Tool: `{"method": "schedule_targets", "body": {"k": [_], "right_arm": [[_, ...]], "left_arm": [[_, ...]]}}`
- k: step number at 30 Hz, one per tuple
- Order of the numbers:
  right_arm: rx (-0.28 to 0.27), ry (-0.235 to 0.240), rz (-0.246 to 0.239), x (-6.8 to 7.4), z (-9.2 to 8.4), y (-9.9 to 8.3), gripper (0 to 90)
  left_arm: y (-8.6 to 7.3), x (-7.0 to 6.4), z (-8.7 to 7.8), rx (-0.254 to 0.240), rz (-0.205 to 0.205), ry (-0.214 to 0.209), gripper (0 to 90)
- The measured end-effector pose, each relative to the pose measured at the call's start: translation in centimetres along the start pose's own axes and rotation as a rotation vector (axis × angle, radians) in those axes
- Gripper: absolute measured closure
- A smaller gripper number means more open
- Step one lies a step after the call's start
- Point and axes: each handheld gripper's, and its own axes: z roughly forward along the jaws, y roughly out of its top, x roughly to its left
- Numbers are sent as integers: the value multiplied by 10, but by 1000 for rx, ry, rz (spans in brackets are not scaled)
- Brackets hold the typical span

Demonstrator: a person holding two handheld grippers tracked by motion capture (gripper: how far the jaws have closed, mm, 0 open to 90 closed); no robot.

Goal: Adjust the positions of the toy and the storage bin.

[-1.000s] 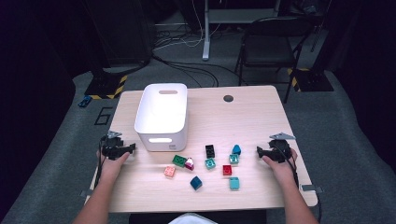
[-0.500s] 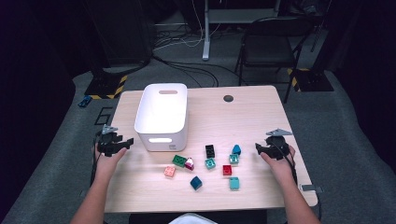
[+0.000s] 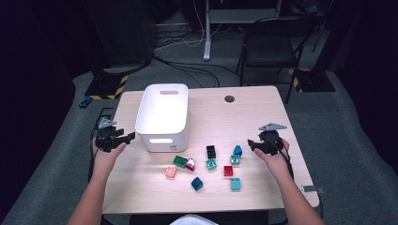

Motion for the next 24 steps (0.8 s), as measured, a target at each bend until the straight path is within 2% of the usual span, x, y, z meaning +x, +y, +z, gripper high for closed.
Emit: {"method": "schedule_targets", "body": {"k": [3,4,11,19,22,24], "right_arm": [[-4,10,-3,3,-2,4,392],[-1,15,-8,3,-2,5,392],[-9,31,-18,9,0,10,392],[-5,62,-37,23,8,17,392],[-14,80,-51,31,9,22,392],[-13,84,-50,32,9,23,392]], "left_arm": [[2,0,5,-2,2,-12,411],[3,0,7,3,6,-31,411],[4,-3,11,5,9,-47,439],[6,-25,20,16,55,-90,439],[11,-38,27,21,76,-128,439],[12,-42,29,11,75,-133,439]]}}
